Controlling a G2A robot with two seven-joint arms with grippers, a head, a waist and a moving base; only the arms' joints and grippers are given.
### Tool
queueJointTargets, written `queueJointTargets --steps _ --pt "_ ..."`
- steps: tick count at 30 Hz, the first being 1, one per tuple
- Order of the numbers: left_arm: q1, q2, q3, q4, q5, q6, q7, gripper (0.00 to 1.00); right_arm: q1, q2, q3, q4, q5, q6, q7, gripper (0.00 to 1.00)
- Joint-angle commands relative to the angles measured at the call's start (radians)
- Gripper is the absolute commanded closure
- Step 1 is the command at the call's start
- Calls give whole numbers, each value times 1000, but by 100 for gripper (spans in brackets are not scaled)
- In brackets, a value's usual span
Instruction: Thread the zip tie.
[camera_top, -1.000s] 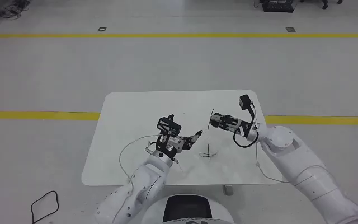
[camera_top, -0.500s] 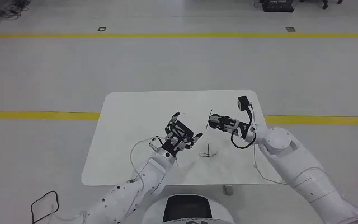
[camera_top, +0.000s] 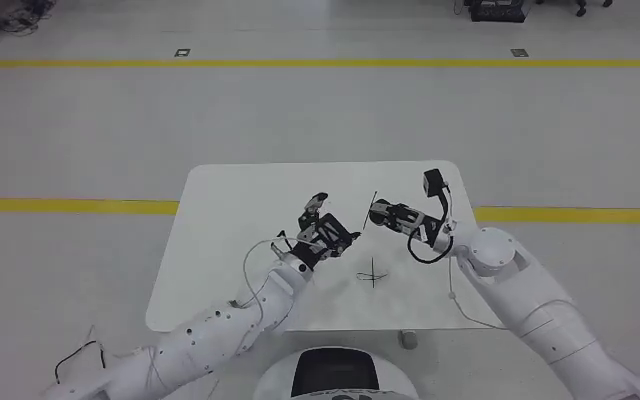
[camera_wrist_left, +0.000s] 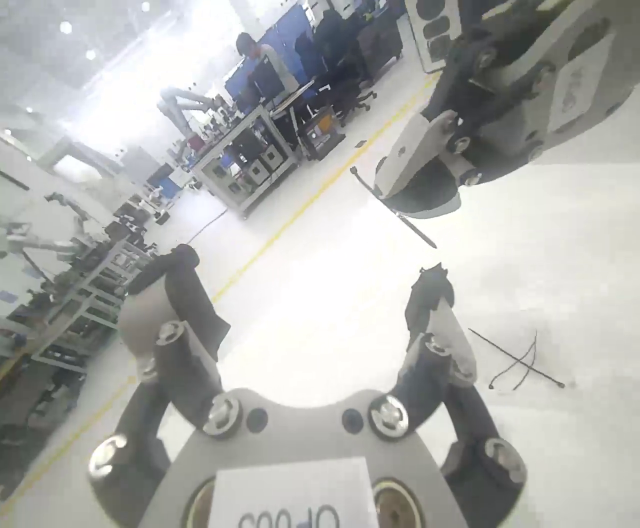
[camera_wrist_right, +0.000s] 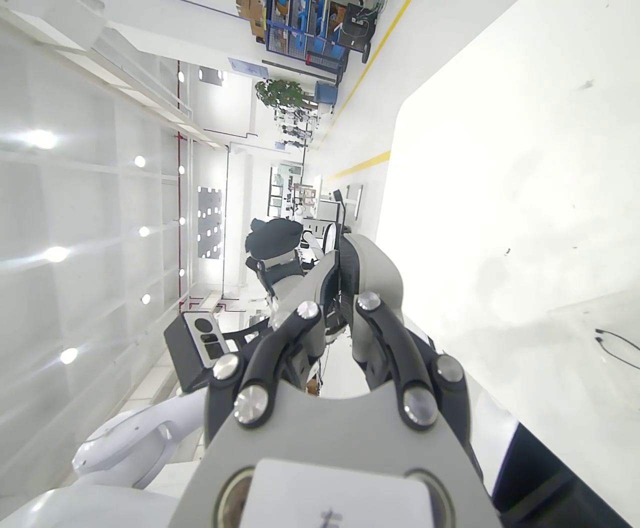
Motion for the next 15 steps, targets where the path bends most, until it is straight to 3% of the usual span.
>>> queueJointTargets --steps 1,8,15 --pt "-59 20 72 2 0 -2 37 0 3 -4 -2 0 4 0 -8 100" --pt "-66 23 78 6 0 -4 40 0 -1 -6 -3 -4 1 1 -17 100" --pt "-117 25 123 36 0 -2 71 0 -14 -15 6 -38 -4 23 -44 100"
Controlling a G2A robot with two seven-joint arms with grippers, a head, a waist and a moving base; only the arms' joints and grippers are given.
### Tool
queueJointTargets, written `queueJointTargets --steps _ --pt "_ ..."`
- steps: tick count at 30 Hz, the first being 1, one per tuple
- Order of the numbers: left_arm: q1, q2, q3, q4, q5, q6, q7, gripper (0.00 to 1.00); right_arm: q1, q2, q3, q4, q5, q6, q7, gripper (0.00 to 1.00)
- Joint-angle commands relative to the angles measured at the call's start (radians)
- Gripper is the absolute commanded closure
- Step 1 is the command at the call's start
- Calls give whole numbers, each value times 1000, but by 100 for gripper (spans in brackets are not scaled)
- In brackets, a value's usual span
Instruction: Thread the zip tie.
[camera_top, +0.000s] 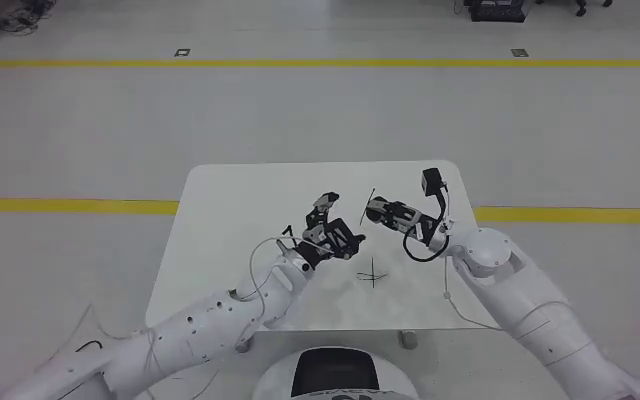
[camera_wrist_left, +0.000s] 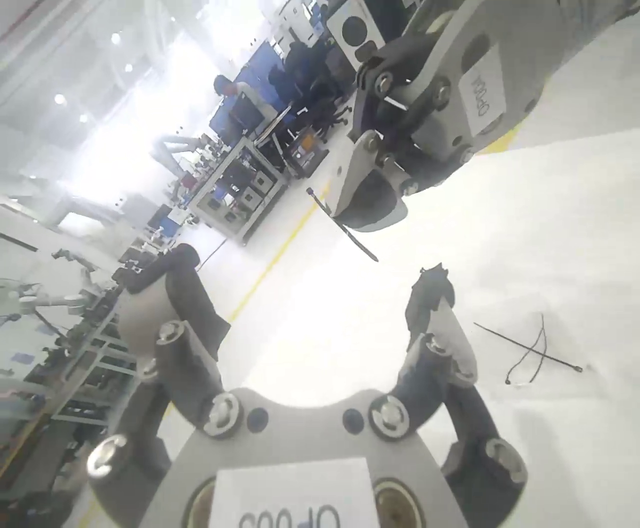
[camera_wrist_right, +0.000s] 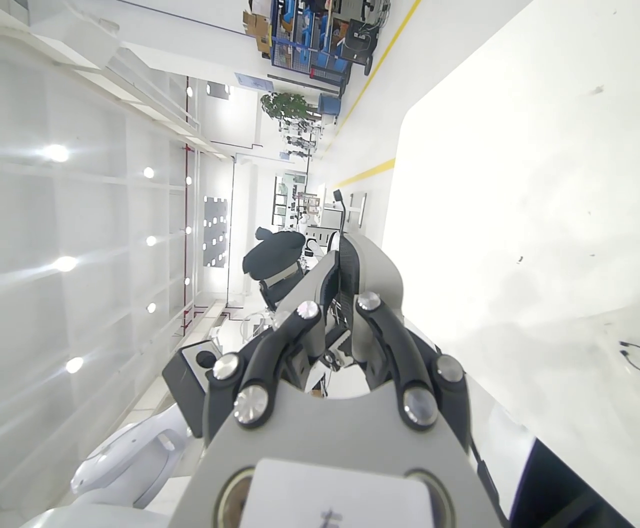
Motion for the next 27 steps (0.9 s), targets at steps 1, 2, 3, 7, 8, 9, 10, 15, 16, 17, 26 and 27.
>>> queueJointTargets --steps 1,2,3,7,8,9,10,15,16,17,26,27 --pt "-13 1 12 3 0 0 16 0 0 -1 1 -6 -3 3 -1 100" --pt "-13 1 12 3 0 0 16 0 0 -1 1 -6 -3 3 -1 100" --pt "-13 1 12 3 0 0 16 0 0 -1 1 -6 -3 3 -1 100" --pt "-13 1 12 3 0 0 16 0 0 -1 1 -6 -3 3 -1 100" --pt "-15 1 11 10 0 -2 18 0 -6 -3 1 -12 -7 3 -11 100" --pt "-26 2 16 20 0 0 23 0 -9 -3 2 -17 -11 4 -14 100" --pt "-39 4 25 27 0 0 25 0 -12 -4 3 -21 -17 9 -17 100" --pt "-101 14 77 40 0 0 40 3 -24 -9 12 -39 -33 26 -37 100" --pt "-110 16 87 40 0 0 38 7 -26 -10 14 -41 -34 28 -42 100" --pt "-120 17 98 40 0 0 37 12 -28 -11 15 -43 -35 30 -46 100" --pt "-181 26 173 35 0 0 21 33 -46 -22 35 -62 -33 61 -91 100" --pt "-184 26 176 34 0 0 21 38 -47 -23 36 -63 -33 65 -94 100"
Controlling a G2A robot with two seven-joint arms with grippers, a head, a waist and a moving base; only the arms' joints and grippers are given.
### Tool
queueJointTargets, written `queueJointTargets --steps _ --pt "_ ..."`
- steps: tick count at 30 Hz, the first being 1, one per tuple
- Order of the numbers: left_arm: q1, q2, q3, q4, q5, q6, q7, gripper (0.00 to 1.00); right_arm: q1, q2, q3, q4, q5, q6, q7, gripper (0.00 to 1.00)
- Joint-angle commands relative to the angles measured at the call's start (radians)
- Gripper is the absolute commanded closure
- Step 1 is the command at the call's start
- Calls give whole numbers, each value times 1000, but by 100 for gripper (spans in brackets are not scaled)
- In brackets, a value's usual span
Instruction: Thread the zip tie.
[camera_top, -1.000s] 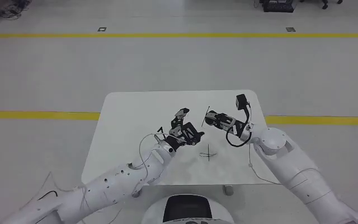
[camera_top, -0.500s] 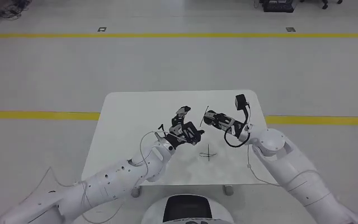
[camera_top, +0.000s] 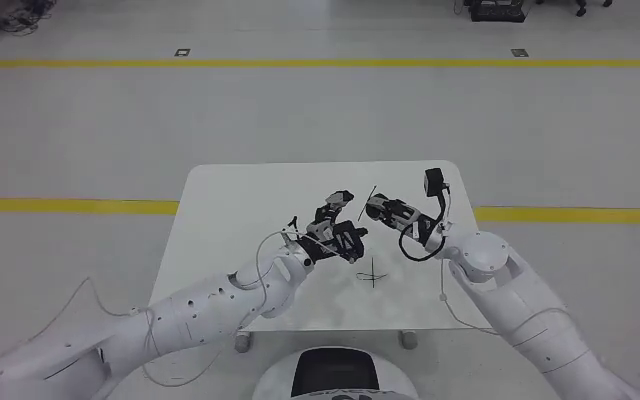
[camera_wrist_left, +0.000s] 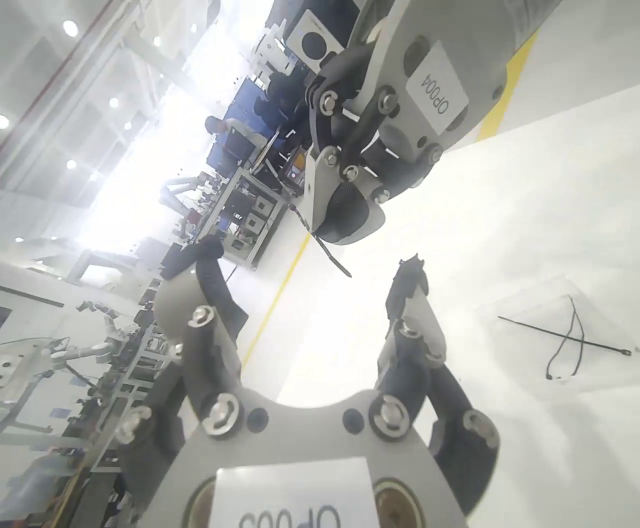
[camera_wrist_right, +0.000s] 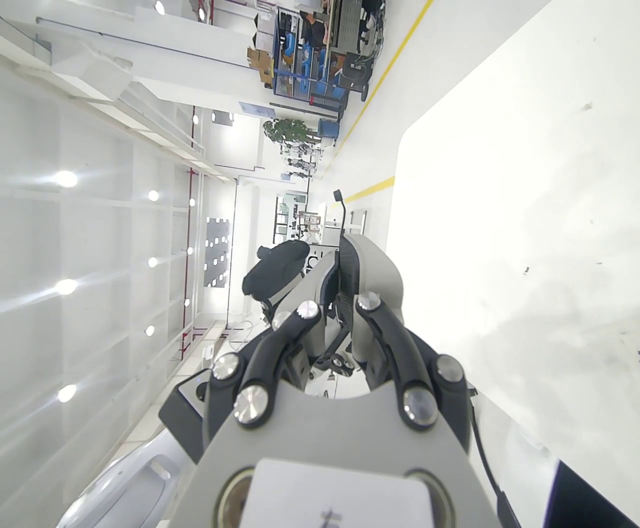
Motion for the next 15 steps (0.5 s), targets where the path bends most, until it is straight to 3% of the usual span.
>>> queueJointTargets --steps 1,7,8,12,15 --pt "-6 0 8 -2 0 0 -1 40 -2 -2 3 -2 -1 7 -3 100" --pt "-17 0 26 -2 0 0 -3 42 -1 -10 6 -1 -7 20 -2 100" --pt "-16 0 26 0 0 0 -3 48 0 -12 5 1 -11 23 -2 100" --pt "-16 -2 26 3 0 0 -1 53 2 -17 4 4 -22 31 -3 100" --pt "-17 -3 26 6 0 0 1 62 3 -21 4 6 -29 35 -1 100"
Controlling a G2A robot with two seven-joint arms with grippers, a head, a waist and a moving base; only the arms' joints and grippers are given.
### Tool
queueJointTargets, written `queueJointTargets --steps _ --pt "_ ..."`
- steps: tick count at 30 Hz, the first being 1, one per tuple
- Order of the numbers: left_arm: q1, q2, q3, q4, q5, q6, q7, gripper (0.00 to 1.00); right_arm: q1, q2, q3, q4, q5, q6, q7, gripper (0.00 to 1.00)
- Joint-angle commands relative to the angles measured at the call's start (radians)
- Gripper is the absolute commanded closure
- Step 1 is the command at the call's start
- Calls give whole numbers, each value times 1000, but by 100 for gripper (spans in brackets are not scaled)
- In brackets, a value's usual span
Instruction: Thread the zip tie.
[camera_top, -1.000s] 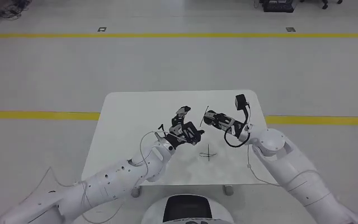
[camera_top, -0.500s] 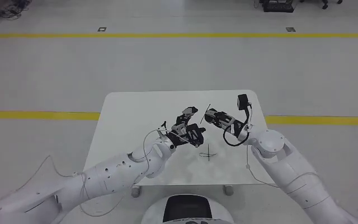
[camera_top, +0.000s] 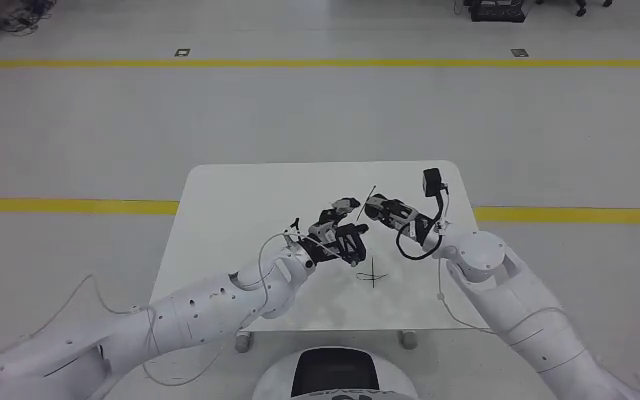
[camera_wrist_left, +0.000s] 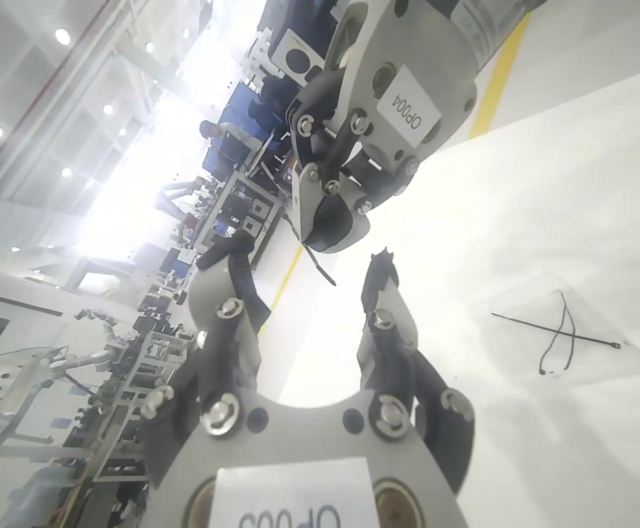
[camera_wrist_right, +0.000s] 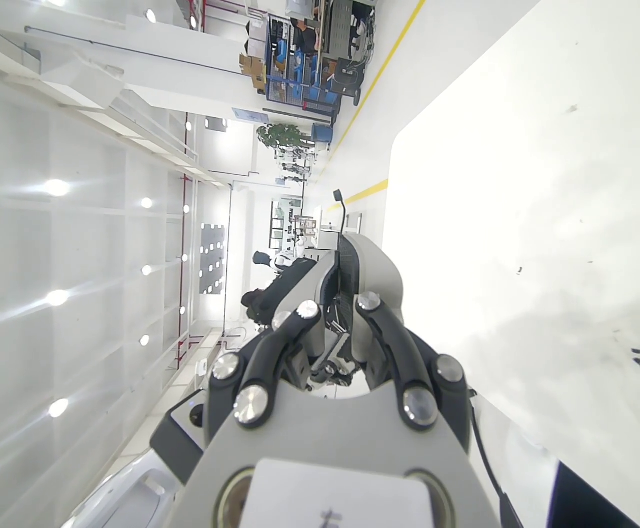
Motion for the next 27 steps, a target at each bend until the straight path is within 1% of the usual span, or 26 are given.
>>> queueJointTargets --steps 1,2,4,7,13,15,19,24,27 --pt "-2 0 0 2 0 0 2 64 1 -2 0 1 -6 4 2 100" --pt "-3 -1 0 4 0 0 2 67 1 -3 0 2 -9 5 2 100" --pt "-3 -1 0 6 0 0 3 67 1 -6 1 3 -12 7 5 100" --pt "-3 -2 0 9 0 0 3 70 1 -9 1 6 -14 7 11 100" --pt "-5 -4 0 14 0 0 2 71 -1 -15 6 9 -19 3 20 100" --pt "-6 -5 0 16 0 0 2 75 -2 -17 8 9 -23 2 24 100" --pt "-7 -6 0 19 0 0 1 77 -5 -21 11 11 -25 1 31 100" --pt "-8 -7 0 22 0 0 0 76 -7 -25 14 13 -31 -7 42 100" --pt "-7 -8 0 24 0 0 1 79 -9 -27 17 12 -34 -11 46 100"
